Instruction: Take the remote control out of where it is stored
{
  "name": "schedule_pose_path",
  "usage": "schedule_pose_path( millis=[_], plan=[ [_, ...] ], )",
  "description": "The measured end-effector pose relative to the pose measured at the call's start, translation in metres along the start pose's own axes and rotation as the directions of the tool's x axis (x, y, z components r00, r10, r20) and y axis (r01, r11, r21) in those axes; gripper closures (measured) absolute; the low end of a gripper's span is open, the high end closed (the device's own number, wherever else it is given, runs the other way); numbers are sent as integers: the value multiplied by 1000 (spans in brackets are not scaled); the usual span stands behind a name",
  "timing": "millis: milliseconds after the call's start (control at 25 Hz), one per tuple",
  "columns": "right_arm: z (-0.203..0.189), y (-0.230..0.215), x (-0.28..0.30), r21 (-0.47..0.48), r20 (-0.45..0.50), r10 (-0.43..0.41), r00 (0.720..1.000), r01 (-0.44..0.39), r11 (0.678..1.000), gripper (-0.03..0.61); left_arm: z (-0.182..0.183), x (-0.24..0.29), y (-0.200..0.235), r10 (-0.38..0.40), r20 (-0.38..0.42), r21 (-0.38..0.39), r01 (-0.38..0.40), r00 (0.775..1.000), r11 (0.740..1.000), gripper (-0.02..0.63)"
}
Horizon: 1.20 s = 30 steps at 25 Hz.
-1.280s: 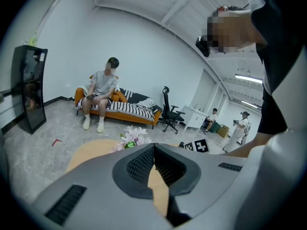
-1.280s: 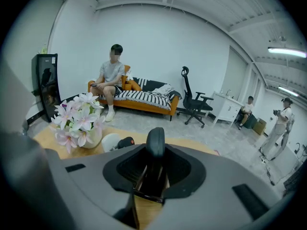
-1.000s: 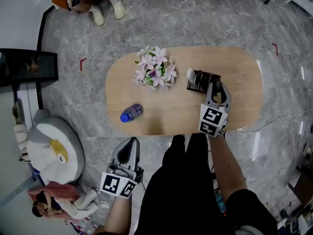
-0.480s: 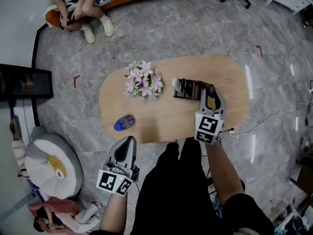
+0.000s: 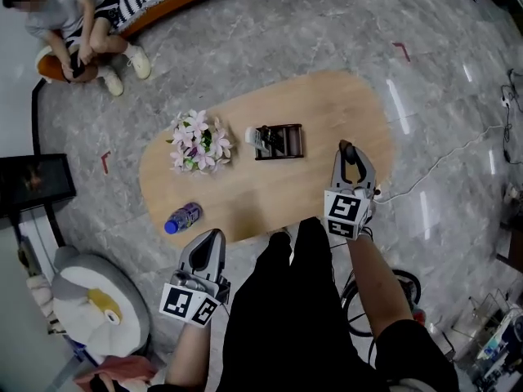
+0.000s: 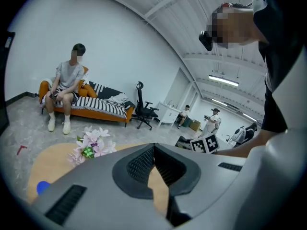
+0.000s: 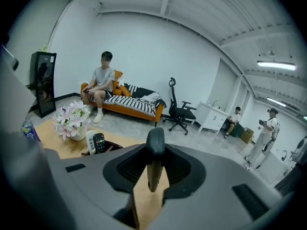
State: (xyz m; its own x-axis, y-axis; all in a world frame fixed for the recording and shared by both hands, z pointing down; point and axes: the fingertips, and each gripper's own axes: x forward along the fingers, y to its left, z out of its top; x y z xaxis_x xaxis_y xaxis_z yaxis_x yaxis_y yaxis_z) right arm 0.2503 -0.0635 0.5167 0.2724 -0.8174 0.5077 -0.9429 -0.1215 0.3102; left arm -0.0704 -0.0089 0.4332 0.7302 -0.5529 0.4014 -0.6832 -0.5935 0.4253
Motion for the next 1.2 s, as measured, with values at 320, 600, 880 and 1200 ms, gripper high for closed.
schedule_pose_path(
  millis=[320, 600, 880, 1200],
  plan=[
    [-61, -52, 0, -85, -95, -26, 995, 18, 996, 466, -7, 54, -36, -71, -42, 7, 72, 997, 997, 606],
    [-106, -71, 28, -214, -166, -6, 986, -30, 976, 466, -23, 76, -45, -54, -82, -21, 53, 995, 998, 606],
    [-135, -52, 51, -361, -211, 76, 975, -150, 920, 466, -39, 86, -40, -12, -108, -53, 6, 994, 999, 606],
    [-144, 6, 76, -629, -206, 197, 958, -284, 723, 467, -52, 88, -20, 43, -116, -23, -46, 992, 999, 606]
  ],
)
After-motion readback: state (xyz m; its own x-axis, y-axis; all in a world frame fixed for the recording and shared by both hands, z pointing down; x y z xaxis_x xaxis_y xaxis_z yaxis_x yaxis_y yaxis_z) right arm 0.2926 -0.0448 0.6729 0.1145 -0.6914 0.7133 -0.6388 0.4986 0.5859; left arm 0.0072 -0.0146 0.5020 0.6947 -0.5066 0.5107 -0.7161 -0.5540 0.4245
